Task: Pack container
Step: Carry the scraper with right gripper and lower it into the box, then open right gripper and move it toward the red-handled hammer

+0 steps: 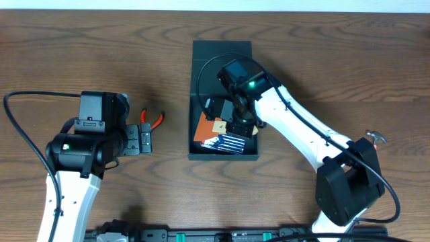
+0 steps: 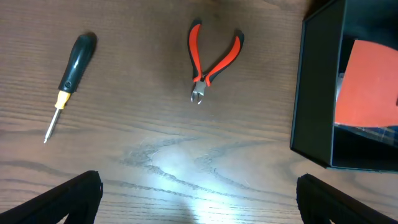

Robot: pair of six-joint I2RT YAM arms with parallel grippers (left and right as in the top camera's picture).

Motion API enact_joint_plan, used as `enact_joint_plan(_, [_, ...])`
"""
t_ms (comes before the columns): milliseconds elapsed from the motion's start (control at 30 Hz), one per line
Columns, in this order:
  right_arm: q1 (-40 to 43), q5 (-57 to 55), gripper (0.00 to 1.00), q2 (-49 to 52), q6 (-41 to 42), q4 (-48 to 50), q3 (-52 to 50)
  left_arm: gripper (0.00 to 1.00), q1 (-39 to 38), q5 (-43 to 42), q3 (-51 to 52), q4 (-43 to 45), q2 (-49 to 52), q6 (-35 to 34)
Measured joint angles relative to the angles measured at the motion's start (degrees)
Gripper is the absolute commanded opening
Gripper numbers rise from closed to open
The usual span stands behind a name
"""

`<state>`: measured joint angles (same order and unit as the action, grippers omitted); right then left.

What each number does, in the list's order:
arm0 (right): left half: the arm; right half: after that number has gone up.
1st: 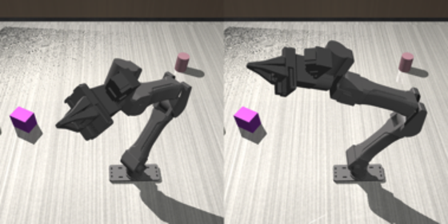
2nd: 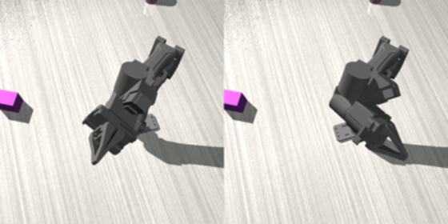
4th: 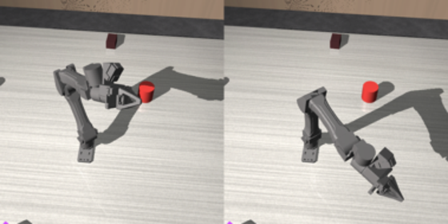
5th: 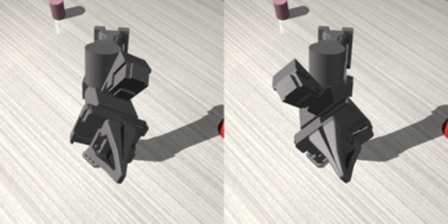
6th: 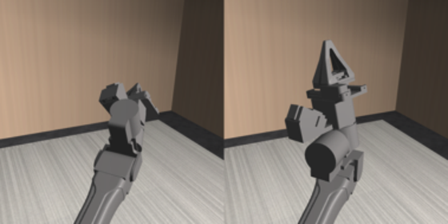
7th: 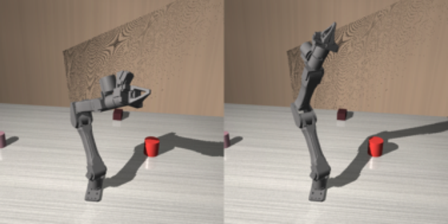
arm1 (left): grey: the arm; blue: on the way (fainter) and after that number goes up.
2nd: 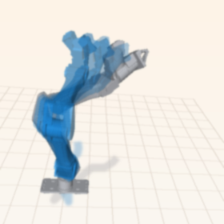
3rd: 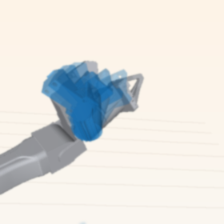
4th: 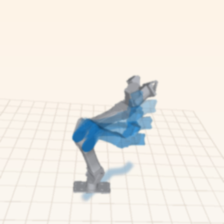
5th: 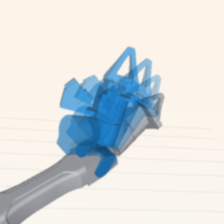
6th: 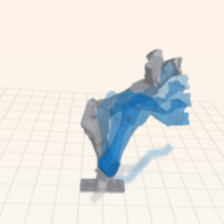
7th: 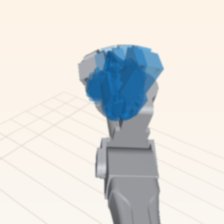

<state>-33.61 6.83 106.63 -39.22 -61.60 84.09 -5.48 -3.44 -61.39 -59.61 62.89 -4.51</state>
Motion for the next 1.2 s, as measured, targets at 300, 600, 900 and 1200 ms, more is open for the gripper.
enact_joint_plan(300, [0.0, 0.0, 0.01, -0.1, 3.0, 8.7, -6.0, 0.98, 0.0, 0.0, 0.0, -0.2, 0.0, 0.0])
enact_joint_plan(600, [0.0, 0.1, 0.99, -0.1, 7.0, 11.3, -10.6, 0.98, 0.0, 0.0, 0.0, -0.2, 0.0, 0.0])
enact_joint_plan(900, [0.0, -0.8, 0.99, -0.1, 11.3, 7.8, -6.8, 0.98, 0.0, 0.0, 0.0, -0.2, 0.0, 0.0])
enact_joint_plan(1200, [7.5, -11.5, 0.99, -4.6, 31.9, -6.3, 20.4, 0.98, 0.0, 0.0, 0.0, -0.2, 0.0, 0.0])
